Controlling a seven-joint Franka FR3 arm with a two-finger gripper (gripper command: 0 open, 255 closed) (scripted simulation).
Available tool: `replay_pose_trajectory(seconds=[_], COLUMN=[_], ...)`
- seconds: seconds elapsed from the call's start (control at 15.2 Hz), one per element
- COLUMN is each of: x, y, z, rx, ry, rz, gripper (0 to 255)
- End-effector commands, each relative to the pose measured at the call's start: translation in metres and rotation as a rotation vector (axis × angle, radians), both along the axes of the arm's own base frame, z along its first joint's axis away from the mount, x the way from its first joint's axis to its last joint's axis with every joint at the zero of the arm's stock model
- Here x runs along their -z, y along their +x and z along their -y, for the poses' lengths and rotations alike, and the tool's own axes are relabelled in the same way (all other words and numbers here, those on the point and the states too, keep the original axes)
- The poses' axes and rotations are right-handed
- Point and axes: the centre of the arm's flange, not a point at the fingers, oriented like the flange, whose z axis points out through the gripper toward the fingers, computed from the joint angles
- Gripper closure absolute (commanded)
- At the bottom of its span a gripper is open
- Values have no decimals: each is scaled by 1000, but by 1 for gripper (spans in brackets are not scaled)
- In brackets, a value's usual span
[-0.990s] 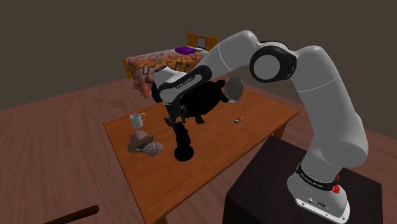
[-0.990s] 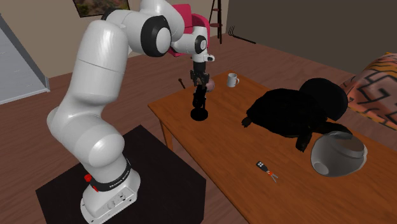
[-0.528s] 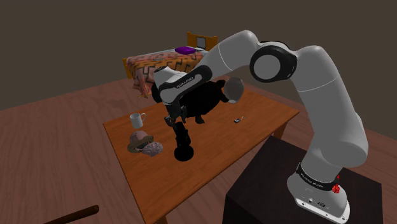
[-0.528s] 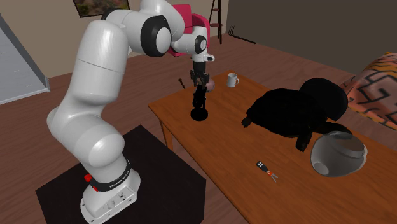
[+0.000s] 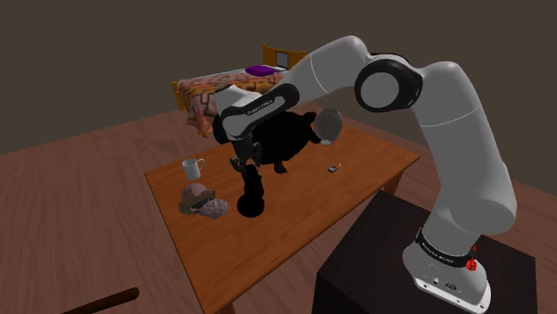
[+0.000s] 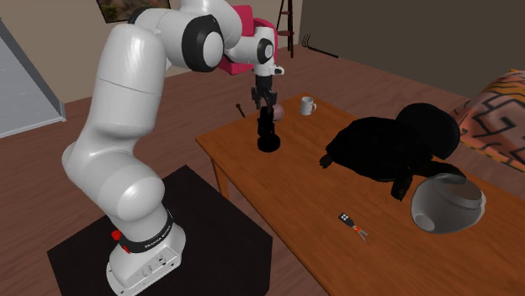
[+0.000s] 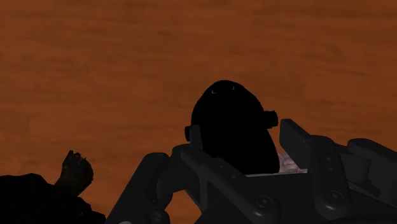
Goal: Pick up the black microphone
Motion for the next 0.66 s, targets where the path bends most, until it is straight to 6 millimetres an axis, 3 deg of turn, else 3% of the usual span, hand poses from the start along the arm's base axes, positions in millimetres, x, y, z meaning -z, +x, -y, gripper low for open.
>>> replay_pose_trajectory(seconds=[0.0, 0.46, 0.59], x=[-12, -49, -50], y=[1, 1, 1], z=[0, 0, 0], rx=[0, 0, 0], ry=[0, 0, 0], rz=[1, 1, 1], gripper=[255, 255, 255])
